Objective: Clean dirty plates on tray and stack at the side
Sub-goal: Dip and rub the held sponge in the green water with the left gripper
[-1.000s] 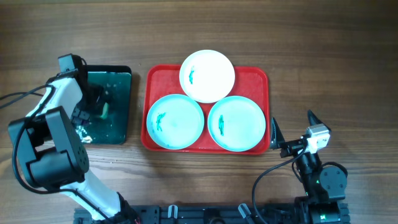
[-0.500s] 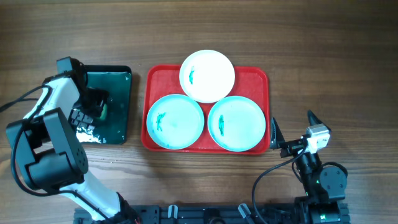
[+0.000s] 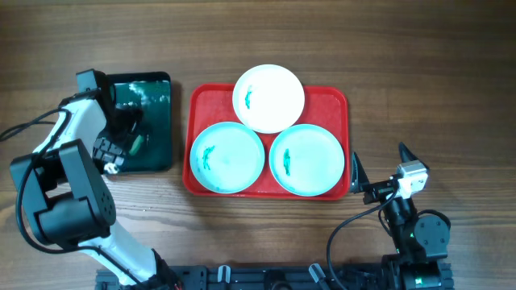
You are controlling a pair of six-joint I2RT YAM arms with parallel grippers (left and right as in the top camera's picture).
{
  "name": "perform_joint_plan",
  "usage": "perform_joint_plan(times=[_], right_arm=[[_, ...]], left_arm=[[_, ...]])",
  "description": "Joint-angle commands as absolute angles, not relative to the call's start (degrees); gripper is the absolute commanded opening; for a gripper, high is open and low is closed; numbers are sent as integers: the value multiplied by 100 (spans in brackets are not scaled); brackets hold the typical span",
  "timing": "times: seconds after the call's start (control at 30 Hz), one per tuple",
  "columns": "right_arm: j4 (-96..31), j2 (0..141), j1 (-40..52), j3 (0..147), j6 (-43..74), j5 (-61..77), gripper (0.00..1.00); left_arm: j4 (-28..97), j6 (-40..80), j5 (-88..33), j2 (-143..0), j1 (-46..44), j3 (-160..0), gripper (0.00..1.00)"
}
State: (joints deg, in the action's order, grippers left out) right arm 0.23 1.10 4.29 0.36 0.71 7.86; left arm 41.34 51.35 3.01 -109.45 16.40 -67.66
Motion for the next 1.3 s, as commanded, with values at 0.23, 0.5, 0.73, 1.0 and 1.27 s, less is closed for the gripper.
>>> perform_joint_plan(times=[0.23,0.5,0.73,1.0,1.27], right_arm=[[43,82,399,30,3,751,100],[43,82,399,30,3,751,100],[43,82,399,30,5,751,100],[43,82,399,30,5,751,100],[43,82,399,30,5,751,100]], left_arm=[[4746,4858,1142,-11303,1717,-6484,100],[4871,4851,2069,-11240,1717,-6493,100],[4088,4995,666,-11240,1715,-6493,72],[3876,4971,543,-11229,1717,-6495,9],[4117,4974,316,-9835,1712,-6495,4]])
